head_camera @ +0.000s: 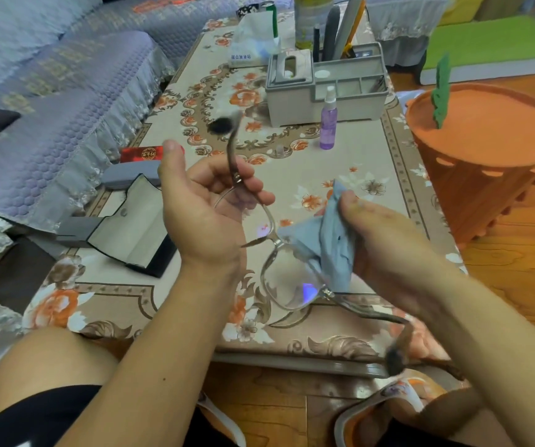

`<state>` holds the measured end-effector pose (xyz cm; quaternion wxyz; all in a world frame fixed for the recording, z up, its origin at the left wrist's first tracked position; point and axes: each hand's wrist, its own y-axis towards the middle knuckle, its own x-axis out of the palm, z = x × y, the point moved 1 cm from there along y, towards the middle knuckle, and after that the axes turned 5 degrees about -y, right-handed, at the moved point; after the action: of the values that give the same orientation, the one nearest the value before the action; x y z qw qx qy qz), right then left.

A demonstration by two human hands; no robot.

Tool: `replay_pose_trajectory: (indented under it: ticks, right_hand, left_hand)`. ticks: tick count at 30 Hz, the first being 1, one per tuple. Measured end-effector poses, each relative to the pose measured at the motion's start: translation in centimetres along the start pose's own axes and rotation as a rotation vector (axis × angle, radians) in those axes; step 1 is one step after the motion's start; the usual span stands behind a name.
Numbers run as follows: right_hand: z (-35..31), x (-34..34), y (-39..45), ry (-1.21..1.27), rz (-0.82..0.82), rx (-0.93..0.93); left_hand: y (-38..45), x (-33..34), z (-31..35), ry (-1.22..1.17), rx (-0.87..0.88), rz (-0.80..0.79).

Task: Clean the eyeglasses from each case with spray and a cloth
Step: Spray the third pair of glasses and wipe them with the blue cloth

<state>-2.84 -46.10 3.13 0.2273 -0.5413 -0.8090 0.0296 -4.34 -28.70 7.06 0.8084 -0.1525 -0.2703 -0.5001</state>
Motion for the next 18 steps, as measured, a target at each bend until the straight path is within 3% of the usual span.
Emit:
replay_pose_trajectory:
  ticks: [4,8,12,18]
  right_hand:
    - [-1.0,-1.3,0.3,0.19,-0.32,0.133]
    - [0.6,-0.3,-0.6,0.078,-0.602,0.211]
    - [1.4,0.4,-0.7,-0.21,-0.549,0.166]
    - [0.5,-0.8,-0.3,-0.064,-0.493,0.261]
  left_hand:
    - [0.2,-0.5,-0.1,-0.098,0.02,-0.024]
    - [0.3,-0.4,-0.7,-0.016,0.054,-0.057]
    - [0.4,0.0,-0.8,0.08,0.137,-0.091]
    - [1.2,0.2,-0.3,0.076,0.131,-0.123]
